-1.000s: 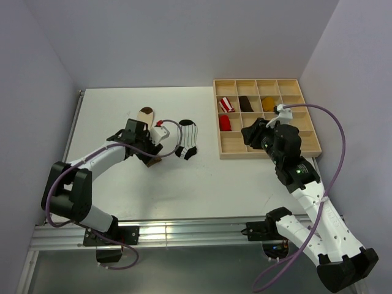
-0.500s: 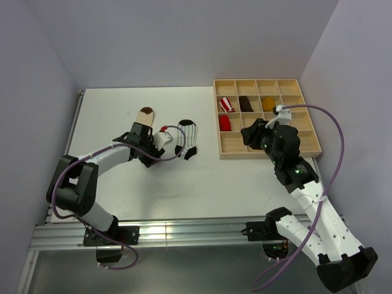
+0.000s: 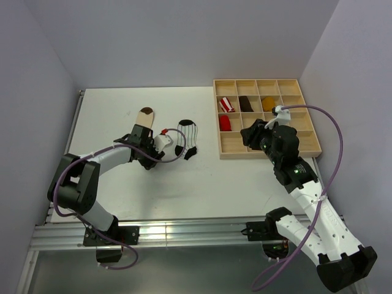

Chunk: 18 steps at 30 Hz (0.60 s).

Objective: Roll the socks
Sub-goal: Roll the sock at the center of the board.

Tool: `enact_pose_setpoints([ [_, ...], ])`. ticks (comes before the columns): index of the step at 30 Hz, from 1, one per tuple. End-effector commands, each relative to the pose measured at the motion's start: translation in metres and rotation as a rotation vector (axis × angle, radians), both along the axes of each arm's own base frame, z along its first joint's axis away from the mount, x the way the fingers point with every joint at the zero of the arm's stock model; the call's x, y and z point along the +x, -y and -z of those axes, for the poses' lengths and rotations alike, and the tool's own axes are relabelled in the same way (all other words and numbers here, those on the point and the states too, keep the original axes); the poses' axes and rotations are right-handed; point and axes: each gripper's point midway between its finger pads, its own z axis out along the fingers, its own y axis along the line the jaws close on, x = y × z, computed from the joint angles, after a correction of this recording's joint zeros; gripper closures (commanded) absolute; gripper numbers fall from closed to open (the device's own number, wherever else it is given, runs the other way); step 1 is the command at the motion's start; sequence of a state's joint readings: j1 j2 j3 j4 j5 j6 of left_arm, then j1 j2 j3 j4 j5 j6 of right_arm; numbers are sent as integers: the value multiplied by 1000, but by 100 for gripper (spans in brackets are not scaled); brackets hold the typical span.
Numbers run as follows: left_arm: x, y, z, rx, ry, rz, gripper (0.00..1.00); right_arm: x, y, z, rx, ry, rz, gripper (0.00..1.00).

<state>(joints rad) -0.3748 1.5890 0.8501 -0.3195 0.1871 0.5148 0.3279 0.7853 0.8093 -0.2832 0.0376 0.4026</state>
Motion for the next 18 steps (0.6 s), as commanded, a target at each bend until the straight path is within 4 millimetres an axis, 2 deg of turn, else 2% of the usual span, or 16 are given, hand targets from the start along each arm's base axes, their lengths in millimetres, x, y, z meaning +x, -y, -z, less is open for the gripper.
enact_pose_setpoints([
  [1,-9,7,6,-21,-44,46,50,3,1,-7,-1,40,8,50],
  [8,-14,5,19,1,-89,54,55,1,1,-5,-2,42,8,51],
  [14,-17,7,33,-11,-141,61,69,1,1,-4,-3,41,4,53],
  [18,-26,10,34,-28,-189,95,86,-1,-2,-2,-6,43,-19,55],
])
